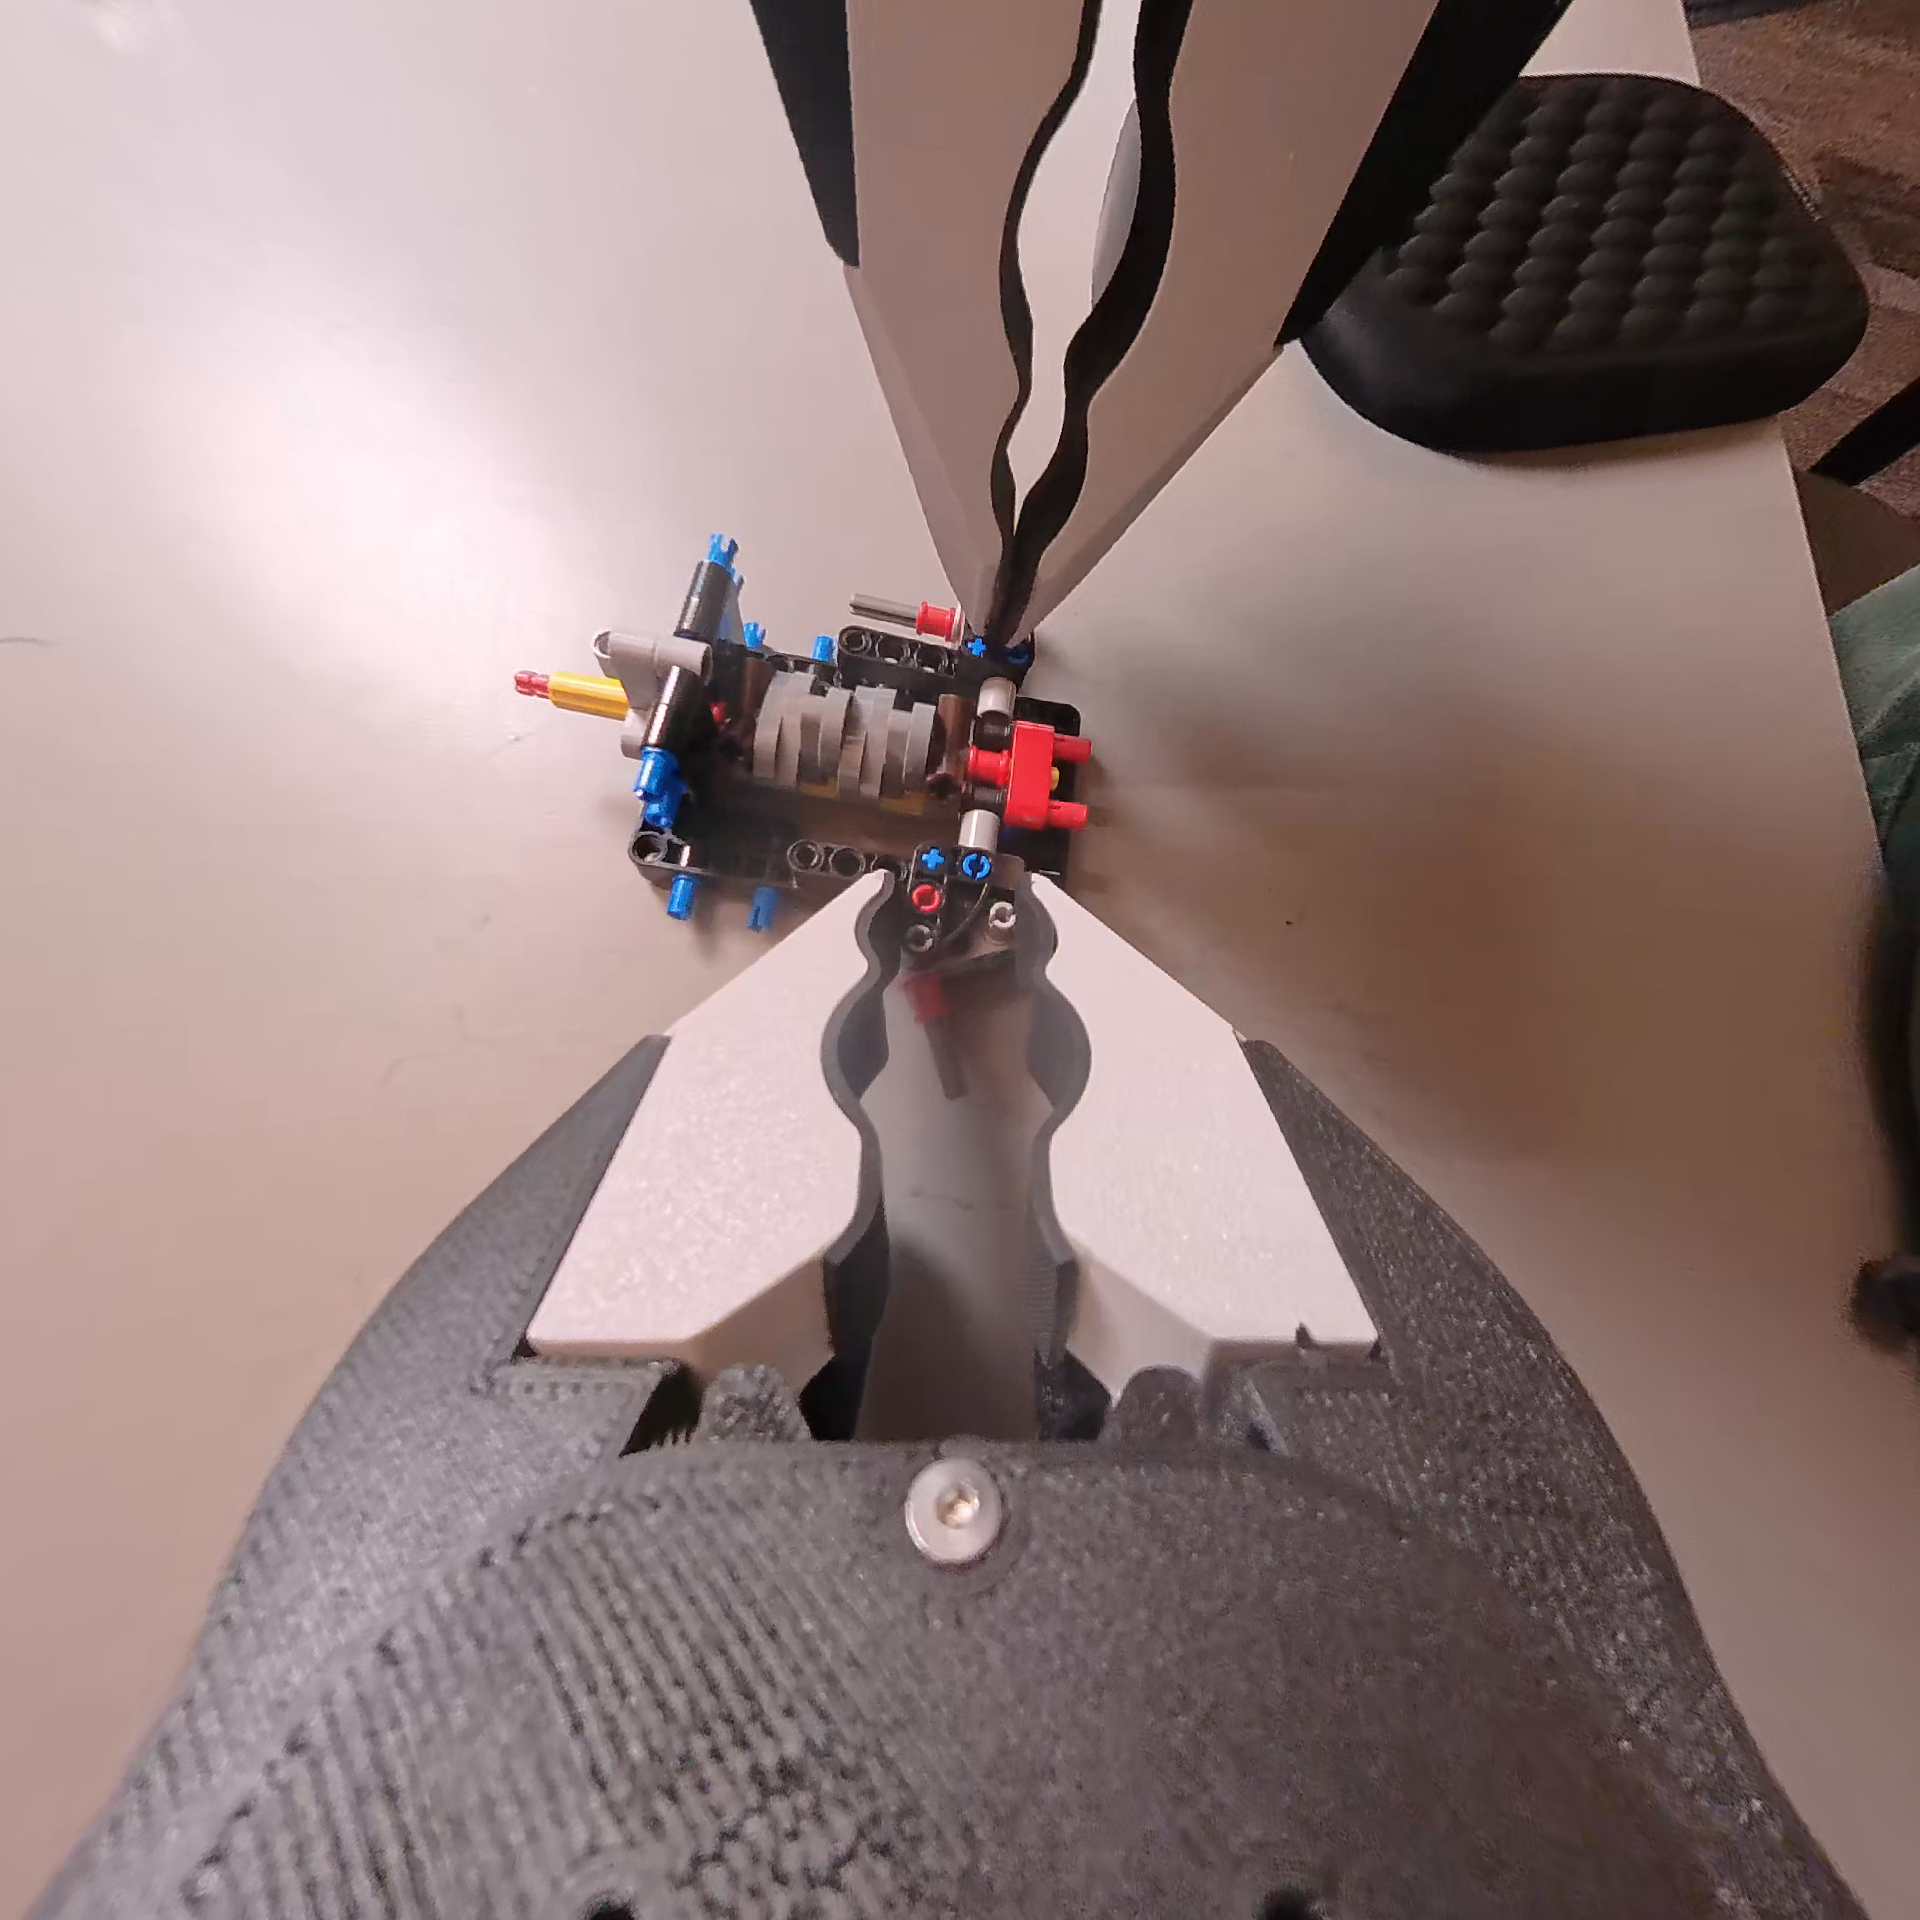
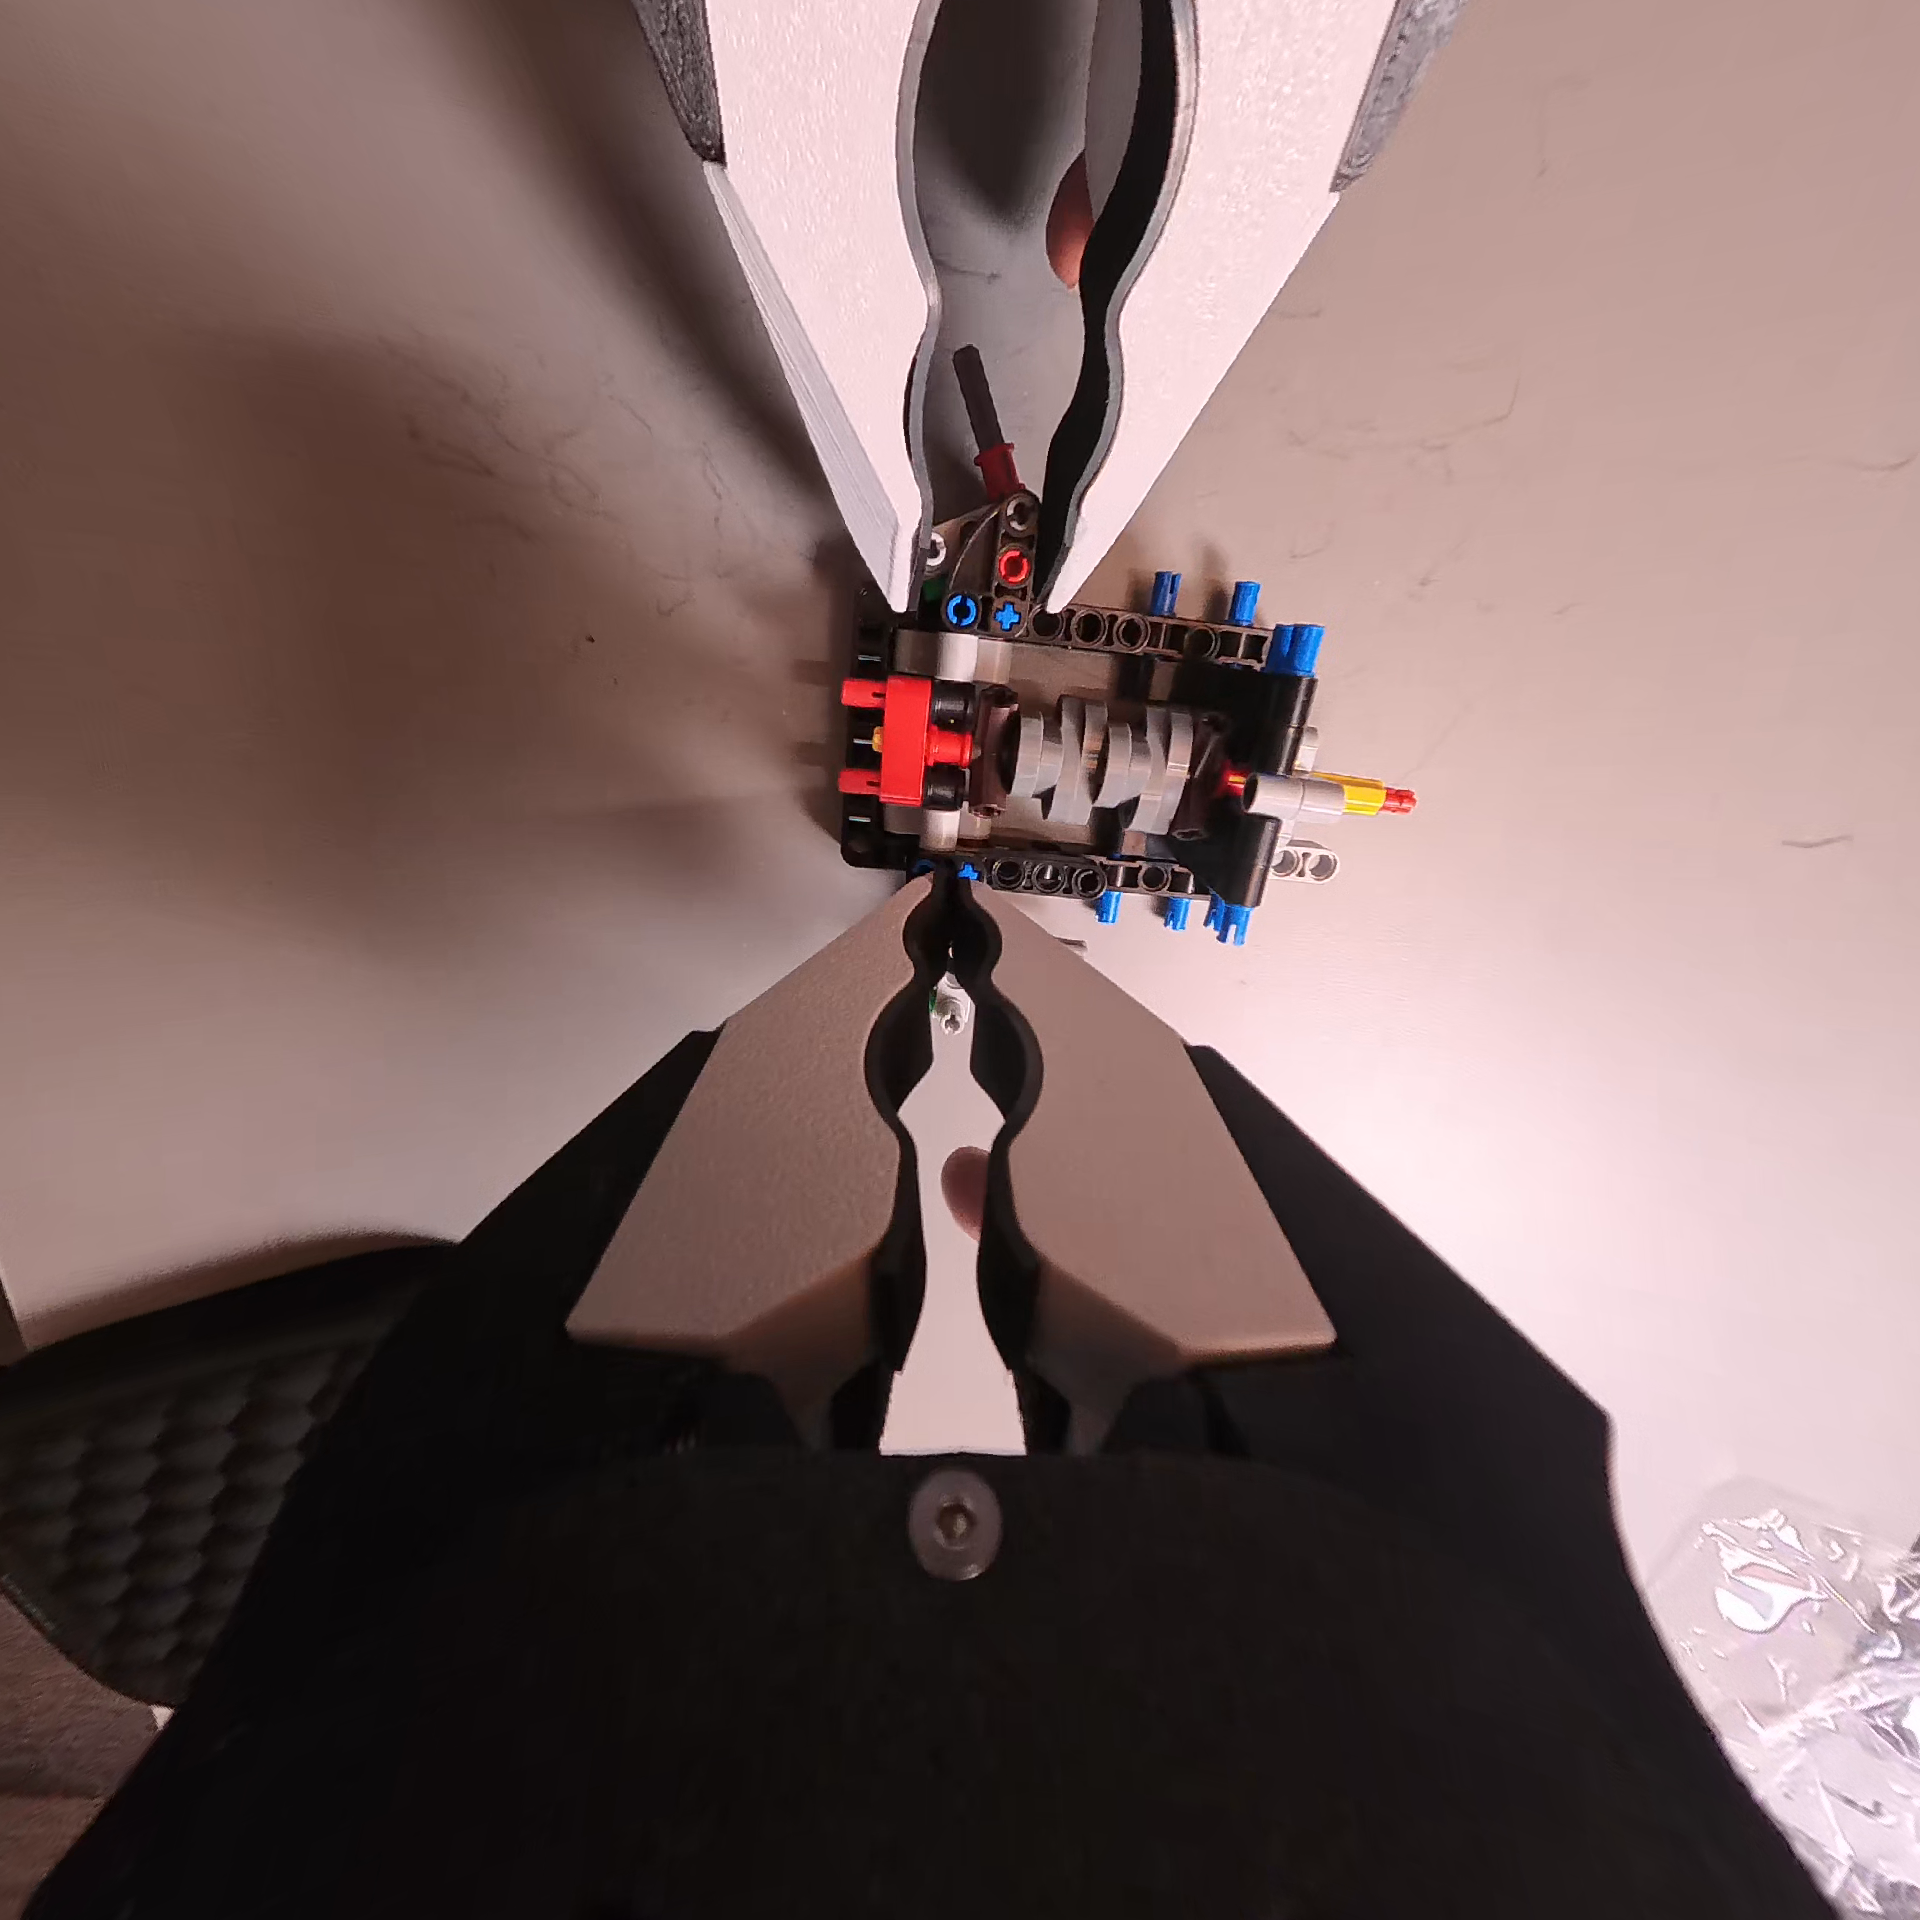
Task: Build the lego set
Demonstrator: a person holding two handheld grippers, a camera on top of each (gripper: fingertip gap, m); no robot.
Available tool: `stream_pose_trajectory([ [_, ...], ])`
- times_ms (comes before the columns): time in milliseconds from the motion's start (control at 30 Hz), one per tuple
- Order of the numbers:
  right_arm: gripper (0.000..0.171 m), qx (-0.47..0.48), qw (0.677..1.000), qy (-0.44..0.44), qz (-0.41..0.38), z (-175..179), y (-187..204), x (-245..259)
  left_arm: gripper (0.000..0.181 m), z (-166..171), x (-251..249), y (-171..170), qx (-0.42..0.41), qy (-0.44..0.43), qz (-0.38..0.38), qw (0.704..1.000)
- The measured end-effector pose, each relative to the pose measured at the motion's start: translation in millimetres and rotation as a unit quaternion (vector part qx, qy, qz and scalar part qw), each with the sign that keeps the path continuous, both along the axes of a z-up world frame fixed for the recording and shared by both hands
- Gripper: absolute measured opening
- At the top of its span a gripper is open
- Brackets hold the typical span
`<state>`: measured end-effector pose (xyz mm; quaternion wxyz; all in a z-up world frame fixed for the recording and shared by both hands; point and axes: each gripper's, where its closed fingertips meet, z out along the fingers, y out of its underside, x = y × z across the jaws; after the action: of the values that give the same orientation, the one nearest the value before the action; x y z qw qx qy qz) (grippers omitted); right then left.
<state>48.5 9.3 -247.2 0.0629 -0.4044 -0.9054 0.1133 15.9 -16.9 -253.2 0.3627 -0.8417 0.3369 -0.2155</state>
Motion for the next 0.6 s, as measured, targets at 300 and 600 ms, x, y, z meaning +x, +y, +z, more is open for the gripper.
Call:
stream_pose_trajectory([
  [300,0.0,-0.017,1.0,-0.006,-0.006,-0.6,-0.4,-0.4,0.019,0.2,-0.2,-0.3,0.0,0.0,-0.004,1.0],
  [600,0.0,-0.062,0.995,0.038,-0.071,12.6,9.8,-10.4,0.019,-2.2,2.7,-1.6,-0.007,-0.002,-0.01,1.0],
])
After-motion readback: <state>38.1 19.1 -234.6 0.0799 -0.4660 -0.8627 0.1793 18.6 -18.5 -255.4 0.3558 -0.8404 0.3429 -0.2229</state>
